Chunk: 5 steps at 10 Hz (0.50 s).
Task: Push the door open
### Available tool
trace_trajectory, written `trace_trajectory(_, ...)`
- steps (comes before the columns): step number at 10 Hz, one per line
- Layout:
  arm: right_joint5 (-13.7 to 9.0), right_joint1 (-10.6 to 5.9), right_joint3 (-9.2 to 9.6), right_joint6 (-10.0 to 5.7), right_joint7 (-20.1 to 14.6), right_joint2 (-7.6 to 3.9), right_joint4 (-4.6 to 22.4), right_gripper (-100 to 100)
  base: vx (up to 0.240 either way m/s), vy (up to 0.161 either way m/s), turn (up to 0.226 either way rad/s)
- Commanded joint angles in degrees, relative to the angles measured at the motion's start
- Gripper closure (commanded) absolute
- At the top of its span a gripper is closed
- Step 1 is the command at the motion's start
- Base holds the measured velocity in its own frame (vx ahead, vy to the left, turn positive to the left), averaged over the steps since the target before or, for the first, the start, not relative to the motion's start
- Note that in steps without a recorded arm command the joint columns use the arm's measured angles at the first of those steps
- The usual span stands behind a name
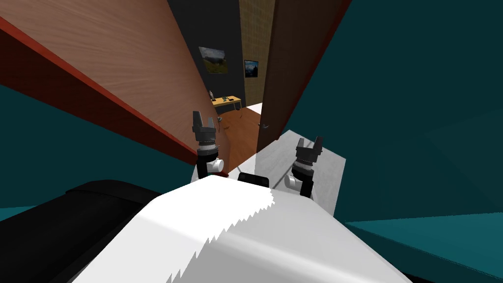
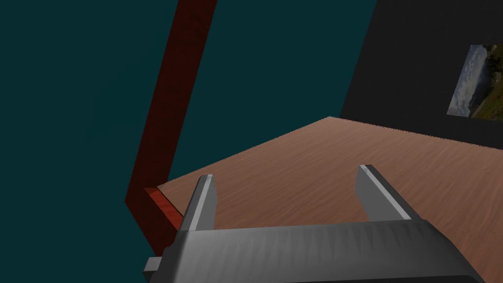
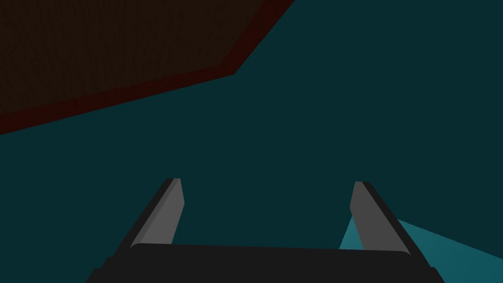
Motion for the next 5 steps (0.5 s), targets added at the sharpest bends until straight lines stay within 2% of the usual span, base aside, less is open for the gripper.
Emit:
trace_trajectory(1, -0.1, -0.85, 0.1, -0.07, 0.0, -0.34, 2.2, -100, 0.058, -0.075, 0.166)
trace_trajectory(5, -0.3, -3.81, 0.1, -0.97, -0.1, -1.25, 9.0, -100, 0.068, -0.087, 0.186)
